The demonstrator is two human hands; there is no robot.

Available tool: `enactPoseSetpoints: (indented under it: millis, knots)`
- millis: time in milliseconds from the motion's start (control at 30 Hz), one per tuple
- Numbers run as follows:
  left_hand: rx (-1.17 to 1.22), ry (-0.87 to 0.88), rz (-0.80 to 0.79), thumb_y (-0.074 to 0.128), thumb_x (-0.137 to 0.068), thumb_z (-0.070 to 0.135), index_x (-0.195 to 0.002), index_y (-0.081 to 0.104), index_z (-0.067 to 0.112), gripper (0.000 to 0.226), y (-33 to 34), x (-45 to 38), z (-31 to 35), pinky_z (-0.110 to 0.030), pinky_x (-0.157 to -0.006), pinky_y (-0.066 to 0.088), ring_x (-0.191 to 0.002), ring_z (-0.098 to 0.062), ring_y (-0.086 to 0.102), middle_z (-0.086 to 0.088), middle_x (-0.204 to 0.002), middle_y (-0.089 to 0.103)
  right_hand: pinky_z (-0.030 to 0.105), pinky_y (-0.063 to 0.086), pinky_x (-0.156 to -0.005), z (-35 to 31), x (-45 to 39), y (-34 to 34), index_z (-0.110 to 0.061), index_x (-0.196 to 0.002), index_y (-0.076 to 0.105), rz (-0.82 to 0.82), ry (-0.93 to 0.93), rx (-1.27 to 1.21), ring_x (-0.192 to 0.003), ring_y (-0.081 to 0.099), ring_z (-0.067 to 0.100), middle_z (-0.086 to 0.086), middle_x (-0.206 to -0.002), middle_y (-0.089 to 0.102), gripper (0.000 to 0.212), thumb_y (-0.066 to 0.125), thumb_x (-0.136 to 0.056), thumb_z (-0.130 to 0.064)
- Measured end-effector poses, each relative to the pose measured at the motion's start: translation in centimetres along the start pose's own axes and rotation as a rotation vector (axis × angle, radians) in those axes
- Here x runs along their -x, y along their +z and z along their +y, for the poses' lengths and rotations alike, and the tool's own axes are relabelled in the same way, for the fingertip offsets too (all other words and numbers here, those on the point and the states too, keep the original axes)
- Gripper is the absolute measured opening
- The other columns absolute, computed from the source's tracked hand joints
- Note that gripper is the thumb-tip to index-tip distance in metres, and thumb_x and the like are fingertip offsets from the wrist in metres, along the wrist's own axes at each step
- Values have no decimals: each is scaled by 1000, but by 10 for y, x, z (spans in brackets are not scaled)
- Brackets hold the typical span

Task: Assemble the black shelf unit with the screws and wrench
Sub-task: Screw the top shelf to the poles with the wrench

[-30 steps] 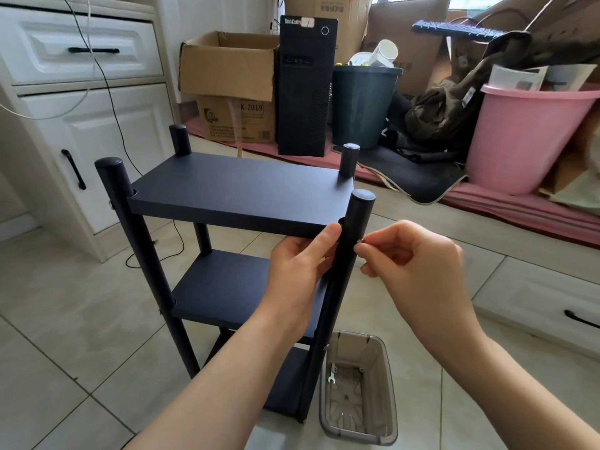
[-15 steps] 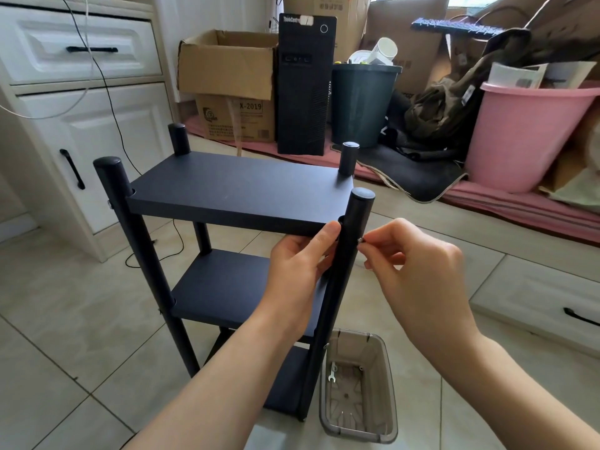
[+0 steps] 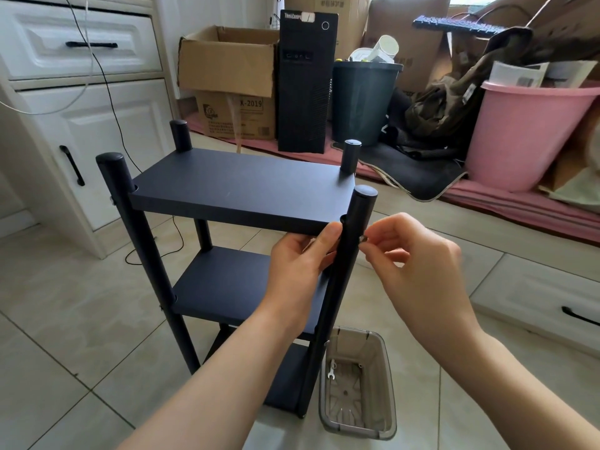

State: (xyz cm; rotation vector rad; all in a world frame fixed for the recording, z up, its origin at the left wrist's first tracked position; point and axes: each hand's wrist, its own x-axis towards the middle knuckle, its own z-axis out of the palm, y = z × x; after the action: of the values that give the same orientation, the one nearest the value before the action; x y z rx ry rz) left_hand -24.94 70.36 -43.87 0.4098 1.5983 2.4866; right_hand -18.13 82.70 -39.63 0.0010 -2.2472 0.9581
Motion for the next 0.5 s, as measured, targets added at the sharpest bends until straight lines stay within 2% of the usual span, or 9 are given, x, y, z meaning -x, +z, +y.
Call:
enactPoseSetpoints:
  millis: [267, 400, 500]
  knots:
    - [-44, 4, 48, 73, -65, 56, -112, 71, 10, 65, -1, 1, -3, -38, -98, 56, -105, -19, 72, -4, -107, 77, 19, 53, -67, 3, 0, -1, -22, -80, 70, 11, 33, -10, -67, 67, 4, -15, -70, 68, 7, 76, -84, -22]
    - [22, 23, 88, 76, -64, 50, -113, 67, 12, 63, 3, 3, -6, -33, -90, 59, -103, -20, 73, -5, -107, 77, 19, 52, -66, 3, 1, 0, -24, -79, 69, 16, 24, 10, -66, 66, 4, -17, -66, 66, 9, 75, -86, -25]
    - [12, 43, 97, 77, -66, 47, -112, 67, 11, 59, 2, 2, -6, -30, -86, 60, -102, -21, 74, -6, -106, 77, 18, 52, -66, 4, 1, 0, -20, -82, 69, 11, 3, 29, -66, 66, 5, -14, -71, 67, 7, 75, -86, -21]
